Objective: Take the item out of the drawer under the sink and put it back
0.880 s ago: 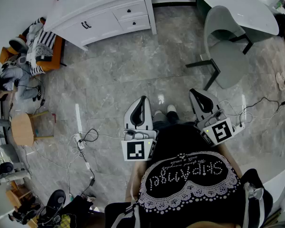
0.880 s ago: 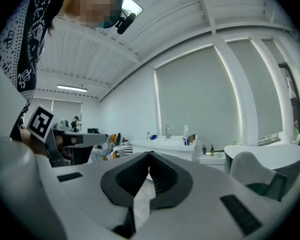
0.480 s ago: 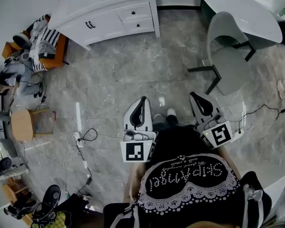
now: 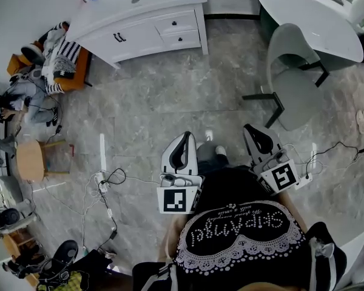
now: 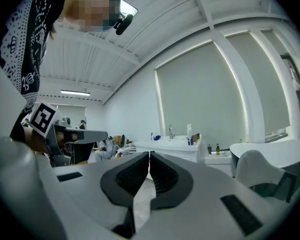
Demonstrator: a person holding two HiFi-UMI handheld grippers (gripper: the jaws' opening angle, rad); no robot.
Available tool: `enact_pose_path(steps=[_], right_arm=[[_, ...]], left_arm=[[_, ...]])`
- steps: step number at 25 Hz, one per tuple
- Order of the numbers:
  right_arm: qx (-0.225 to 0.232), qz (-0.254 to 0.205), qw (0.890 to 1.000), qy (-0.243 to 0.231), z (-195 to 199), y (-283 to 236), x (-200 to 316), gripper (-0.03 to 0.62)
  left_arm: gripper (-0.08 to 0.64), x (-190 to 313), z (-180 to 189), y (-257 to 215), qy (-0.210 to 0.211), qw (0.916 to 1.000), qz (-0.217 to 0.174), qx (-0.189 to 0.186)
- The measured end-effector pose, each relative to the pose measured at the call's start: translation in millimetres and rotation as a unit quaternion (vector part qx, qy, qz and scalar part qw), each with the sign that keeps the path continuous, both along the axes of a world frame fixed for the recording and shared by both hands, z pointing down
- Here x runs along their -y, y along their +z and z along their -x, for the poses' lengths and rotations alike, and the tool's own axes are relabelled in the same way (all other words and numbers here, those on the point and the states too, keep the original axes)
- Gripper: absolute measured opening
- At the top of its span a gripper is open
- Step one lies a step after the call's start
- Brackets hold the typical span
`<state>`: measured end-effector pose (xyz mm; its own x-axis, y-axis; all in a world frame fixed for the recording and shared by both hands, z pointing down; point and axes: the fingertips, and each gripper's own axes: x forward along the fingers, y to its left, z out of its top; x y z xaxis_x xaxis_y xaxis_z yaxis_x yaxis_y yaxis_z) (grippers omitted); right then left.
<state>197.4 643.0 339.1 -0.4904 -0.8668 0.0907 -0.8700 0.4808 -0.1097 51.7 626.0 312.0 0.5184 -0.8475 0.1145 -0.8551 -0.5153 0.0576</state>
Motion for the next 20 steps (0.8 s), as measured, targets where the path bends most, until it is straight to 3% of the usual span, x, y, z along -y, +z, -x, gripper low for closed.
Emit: enact_pose_path(steps=[3,8,15,20], right_arm=[[0.009,0.003,1.000,-0.001,3.8,-1.7,6.3,0.020],[-0.012,0.004,1.000,-0.012,19.2,5.4,22.4,0.020],[-0.037,-0.015,0.999,0.001,57.1,-11.0,69.5,0.020],[-0.050,-0.022,0.998,-0.006,88.3,-19.5,98.7,0.020]], left_arm=[[0.005,3.4,2.3,0.3,0.001,0.9999,0.009,-0.007],[0.005,20.1,12.8,7.0,0.008,0.9998,0.015,-0.011],[0.005,68.5,42.7,-3.4,-0.005,0.9986,0.021,-0.049],[0.005,105.7,74.5,-7.7,0.002,0.9996,0.014,-0.022]])
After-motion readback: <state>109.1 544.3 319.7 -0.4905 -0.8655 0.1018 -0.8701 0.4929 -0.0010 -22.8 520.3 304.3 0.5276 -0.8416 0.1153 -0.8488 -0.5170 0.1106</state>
